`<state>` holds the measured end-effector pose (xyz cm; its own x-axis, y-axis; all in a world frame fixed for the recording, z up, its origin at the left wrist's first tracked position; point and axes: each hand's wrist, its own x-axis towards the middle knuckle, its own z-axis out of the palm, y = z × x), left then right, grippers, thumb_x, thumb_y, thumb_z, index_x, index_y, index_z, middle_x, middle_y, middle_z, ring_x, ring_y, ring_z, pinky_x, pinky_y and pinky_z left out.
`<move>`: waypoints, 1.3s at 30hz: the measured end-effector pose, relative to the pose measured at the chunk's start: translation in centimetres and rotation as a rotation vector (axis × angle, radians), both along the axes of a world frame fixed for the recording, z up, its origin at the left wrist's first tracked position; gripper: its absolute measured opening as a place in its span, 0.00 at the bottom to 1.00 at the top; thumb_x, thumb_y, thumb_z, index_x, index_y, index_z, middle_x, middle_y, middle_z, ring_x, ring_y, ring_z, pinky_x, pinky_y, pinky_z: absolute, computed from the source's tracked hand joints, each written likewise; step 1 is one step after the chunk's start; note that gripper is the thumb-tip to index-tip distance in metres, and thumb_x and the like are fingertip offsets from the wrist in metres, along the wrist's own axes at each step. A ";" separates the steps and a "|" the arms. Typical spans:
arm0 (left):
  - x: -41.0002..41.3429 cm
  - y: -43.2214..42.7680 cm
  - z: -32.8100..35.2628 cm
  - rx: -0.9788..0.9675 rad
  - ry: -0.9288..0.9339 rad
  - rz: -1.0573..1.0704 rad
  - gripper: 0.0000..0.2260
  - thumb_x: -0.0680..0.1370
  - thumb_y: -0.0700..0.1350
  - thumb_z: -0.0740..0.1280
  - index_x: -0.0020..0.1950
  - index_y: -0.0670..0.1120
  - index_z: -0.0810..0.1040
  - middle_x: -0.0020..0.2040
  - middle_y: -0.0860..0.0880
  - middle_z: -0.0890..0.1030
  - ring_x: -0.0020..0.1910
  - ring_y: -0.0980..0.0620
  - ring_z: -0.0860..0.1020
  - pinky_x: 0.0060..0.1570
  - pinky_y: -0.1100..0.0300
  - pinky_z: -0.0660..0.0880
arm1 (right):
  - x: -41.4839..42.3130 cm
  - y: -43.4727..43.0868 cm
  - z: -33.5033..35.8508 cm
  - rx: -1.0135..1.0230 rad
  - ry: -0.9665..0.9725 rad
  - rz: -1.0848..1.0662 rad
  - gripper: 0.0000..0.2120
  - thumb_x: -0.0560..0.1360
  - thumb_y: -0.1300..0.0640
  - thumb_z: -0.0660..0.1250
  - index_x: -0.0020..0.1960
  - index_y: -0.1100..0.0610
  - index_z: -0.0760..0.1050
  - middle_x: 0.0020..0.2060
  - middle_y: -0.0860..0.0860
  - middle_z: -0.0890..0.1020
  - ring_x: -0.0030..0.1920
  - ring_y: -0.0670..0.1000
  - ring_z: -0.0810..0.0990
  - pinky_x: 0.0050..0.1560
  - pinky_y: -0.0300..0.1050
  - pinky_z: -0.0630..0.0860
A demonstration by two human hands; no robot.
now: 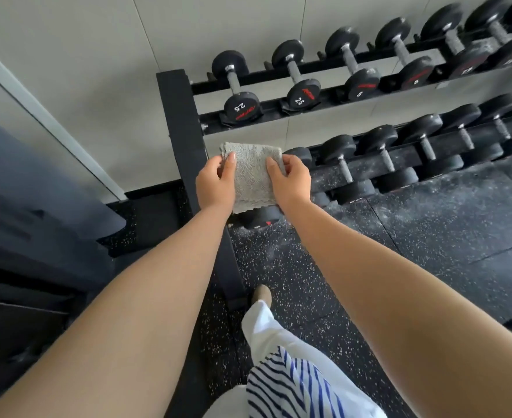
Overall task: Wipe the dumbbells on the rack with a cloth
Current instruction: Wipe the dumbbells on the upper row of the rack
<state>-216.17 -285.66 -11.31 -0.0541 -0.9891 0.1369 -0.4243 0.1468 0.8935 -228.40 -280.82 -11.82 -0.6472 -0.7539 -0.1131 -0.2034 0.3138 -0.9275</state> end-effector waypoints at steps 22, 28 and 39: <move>-6.6 -26.2 1.2 0.032 0.018 -0.111 0.16 0.80 0.52 0.63 0.48 0.38 0.77 0.37 0.47 0.74 0.36 0.53 0.70 0.37 0.58 0.68 | -7.4 -25.3 1.6 -0.005 -0.018 -0.002 0.21 0.80 0.45 0.63 0.68 0.56 0.72 0.57 0.51 0.79 0.54 0.51 0.79 0.48 0.44 0.77; -6.9 -30.1 0.8 0.129 -0.059 -0.230 0.11 0.79 0.51 0.65 0.48 0.43 0.78 0.37 0.52 0.74 0.36 0.56 0.72 0.35 0.64 0.67 | -8.1 -27.9 0.4 0.038 -0.047 -0.008 0.19 0.81 0.48 0.62 0.66 0.57 0.72 0.51 0.48 0.78 0.45 0.44 0.77 0.38 0.38 0.71; -7.7 -39.2 -2.2 0.337 -0.120 -0.588 0.17 0.75 0.54 0.69 0.48 0.38 0.79 0.45 0.38 0.82 0.45 0.39 0.81 0.43 0.44 0.81 | -6.8 -32.5 -1.9 0.174 -0.048 -0.291 0.14 0.83 0.53 0.58 0.66 0.55 0.71 0.40 0.44 0.74 0.34 0.44 0.71 0.35 0.41 0.71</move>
